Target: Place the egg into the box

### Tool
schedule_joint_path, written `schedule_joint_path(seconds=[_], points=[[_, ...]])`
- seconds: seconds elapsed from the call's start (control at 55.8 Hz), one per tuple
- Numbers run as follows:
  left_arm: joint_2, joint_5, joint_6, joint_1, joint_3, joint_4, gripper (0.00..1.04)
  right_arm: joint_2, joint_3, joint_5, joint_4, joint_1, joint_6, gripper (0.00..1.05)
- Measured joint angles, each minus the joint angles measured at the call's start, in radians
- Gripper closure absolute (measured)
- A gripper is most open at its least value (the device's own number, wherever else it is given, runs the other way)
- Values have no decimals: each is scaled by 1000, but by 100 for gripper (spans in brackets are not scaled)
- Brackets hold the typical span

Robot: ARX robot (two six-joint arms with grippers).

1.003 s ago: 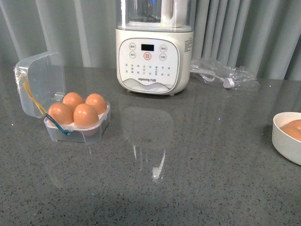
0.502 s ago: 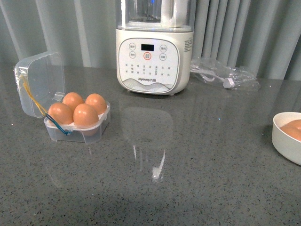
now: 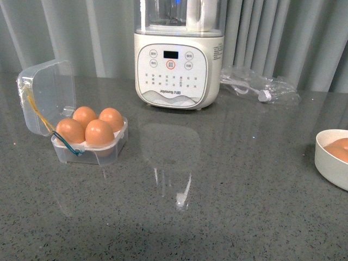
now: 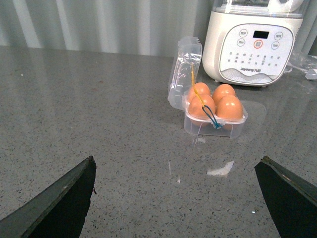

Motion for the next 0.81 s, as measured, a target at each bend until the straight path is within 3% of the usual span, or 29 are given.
schedule_joint_path(seconds=[0.251, 0.717, 0.806], points=[[0, 0, 0, 0, 0, 0, 7, -1, 0, 0, 0, 0, 0, 101], [0, 0, 0, 0, 0, 0, 7, -1, 0, 0, 0, 0, 0, 30], [0, 0, 0, 0, 0, 0, 7, -1, 0, 0, 0, 0, 0, 11]])
